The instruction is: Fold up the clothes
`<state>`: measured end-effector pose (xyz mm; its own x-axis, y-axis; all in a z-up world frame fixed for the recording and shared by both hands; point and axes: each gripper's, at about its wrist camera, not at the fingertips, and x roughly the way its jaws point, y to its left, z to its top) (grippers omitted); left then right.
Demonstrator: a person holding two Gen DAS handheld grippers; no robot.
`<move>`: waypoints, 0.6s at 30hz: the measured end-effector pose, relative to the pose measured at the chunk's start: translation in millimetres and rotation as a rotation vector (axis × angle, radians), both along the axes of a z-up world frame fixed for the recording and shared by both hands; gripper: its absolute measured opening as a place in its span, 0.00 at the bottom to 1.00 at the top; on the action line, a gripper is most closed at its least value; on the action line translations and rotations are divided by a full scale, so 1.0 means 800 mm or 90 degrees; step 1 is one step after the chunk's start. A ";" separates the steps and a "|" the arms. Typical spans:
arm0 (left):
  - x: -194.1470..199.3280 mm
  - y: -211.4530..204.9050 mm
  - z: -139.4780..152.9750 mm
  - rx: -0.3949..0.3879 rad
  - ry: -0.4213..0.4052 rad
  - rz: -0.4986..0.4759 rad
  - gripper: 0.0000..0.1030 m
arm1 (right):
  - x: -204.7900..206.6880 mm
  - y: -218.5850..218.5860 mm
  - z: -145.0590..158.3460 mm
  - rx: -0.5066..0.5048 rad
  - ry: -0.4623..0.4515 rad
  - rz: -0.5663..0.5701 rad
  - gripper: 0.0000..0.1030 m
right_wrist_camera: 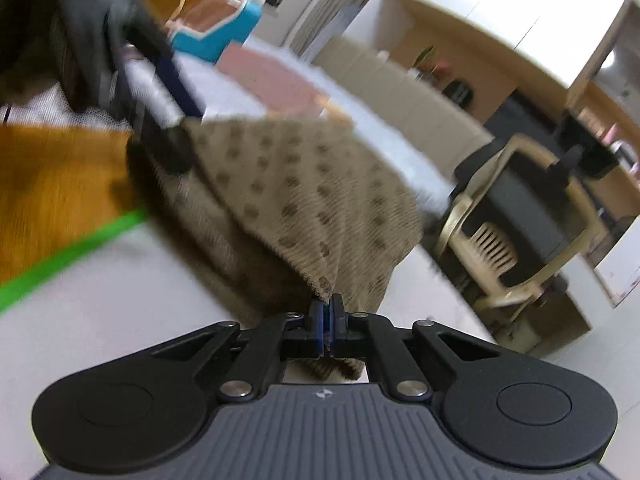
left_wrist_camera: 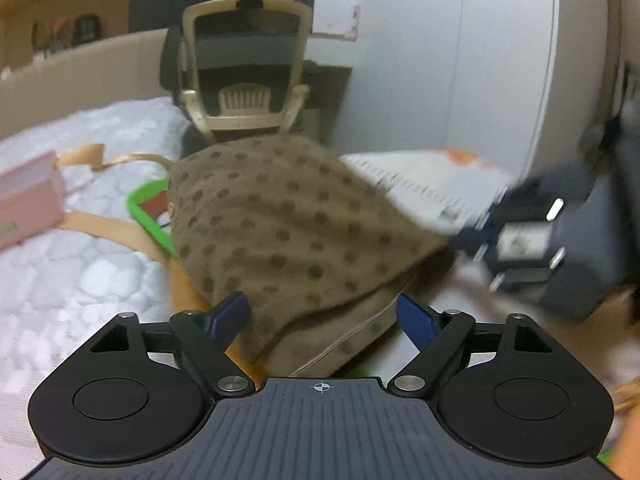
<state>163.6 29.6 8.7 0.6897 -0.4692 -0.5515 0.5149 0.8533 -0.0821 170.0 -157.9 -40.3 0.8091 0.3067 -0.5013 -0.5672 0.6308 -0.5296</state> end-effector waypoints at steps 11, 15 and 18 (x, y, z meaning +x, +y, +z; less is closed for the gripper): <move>0.040 -0.003 0.012 -0.105 -0.010 -0.004 0.90 | 0.041 -0.052 0.088 0.174 0.105 0.007 0.35; 0.055 -0.021 -0.015 -0.074 0.043 -0.015 0.90 | 0.110 -0.033 0.106 0.248 0.106 -0.024 0.38; 0.050 -0.019 -0.030 -0.063 0.056 -0.004 0.90 | 0.170 -0.001 0.095 0.277 0.143 -0.034 0.39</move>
<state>203.6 14.7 -15.3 0.6373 -0.5287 -0.5607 0.5075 0.8354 -0.2109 305.8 -158.7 35.8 0.7161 0.4875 -0.4996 -0.5981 0.7976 -0.0789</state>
